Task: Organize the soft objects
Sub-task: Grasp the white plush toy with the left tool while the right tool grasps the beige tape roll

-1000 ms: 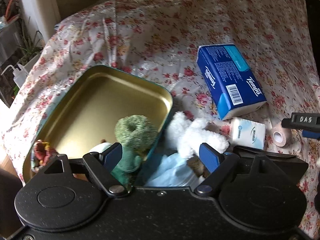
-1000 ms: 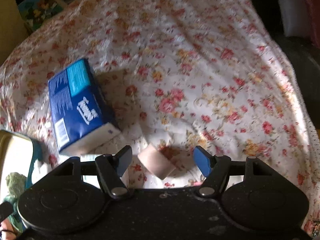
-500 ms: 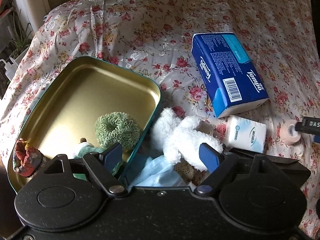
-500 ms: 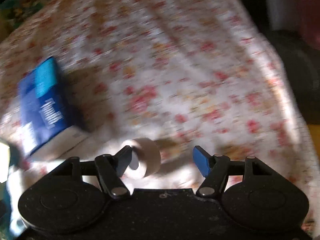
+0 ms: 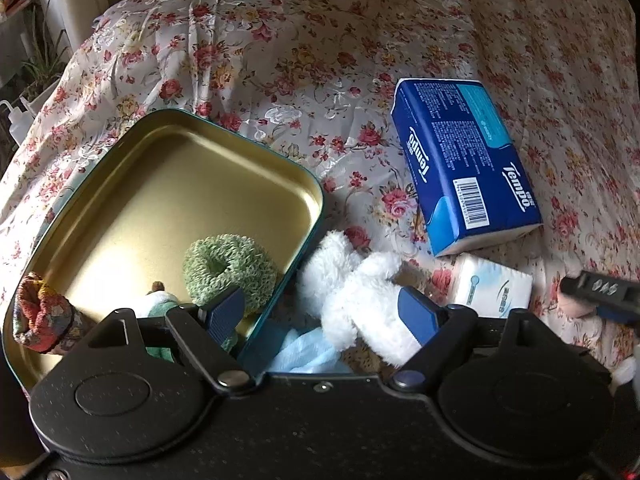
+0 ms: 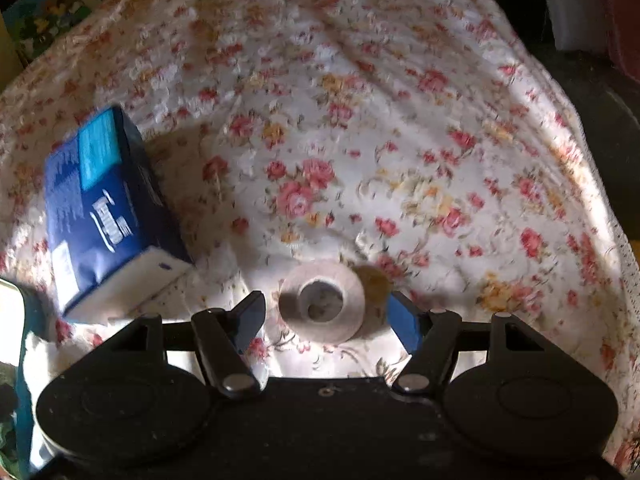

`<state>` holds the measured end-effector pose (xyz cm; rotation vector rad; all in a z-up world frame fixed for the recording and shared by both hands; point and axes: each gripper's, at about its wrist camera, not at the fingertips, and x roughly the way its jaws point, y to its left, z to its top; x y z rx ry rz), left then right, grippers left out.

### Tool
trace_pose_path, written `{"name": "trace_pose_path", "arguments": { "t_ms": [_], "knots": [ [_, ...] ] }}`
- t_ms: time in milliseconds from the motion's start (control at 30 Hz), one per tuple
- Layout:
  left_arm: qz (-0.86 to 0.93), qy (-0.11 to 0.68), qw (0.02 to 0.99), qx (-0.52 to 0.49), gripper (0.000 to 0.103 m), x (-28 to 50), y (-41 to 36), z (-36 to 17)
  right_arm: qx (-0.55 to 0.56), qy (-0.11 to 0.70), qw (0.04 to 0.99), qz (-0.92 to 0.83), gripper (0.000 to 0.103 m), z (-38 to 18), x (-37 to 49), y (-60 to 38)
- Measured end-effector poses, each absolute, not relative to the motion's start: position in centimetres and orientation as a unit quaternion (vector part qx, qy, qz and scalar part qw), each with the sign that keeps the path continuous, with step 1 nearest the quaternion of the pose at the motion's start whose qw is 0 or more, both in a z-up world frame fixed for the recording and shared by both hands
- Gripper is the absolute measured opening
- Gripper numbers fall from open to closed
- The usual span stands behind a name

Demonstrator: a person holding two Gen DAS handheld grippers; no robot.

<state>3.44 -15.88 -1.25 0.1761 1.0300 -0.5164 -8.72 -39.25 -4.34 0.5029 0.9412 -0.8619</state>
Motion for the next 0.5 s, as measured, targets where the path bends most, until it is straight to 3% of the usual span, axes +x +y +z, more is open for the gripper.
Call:
{"name": "trace_pose_path", "arguments": {
  "t_ms": [33,133,500],
  "knots": [
    [-0.245,0.487,0.834,0.081,0.081,3.5,-16.0,-1.3,0.232,0.440,0.771,-0.398,0.066,-4.8,-8.6,-39.2],
    [-0.247,0.493,0.831,0.077,0.081,3.5,-16.5,-1.7,0.225,0.453,0.764,-0.399,0.047,-5.8,-8.0,-38.7],
    [-0.240,0.510,0.824,0.062,0.081,4.0,-18.9,-3.0,0.234,0.424,0.786,-0.384,0.047,-3.9,-8.8,-37.3]
  ]
}}
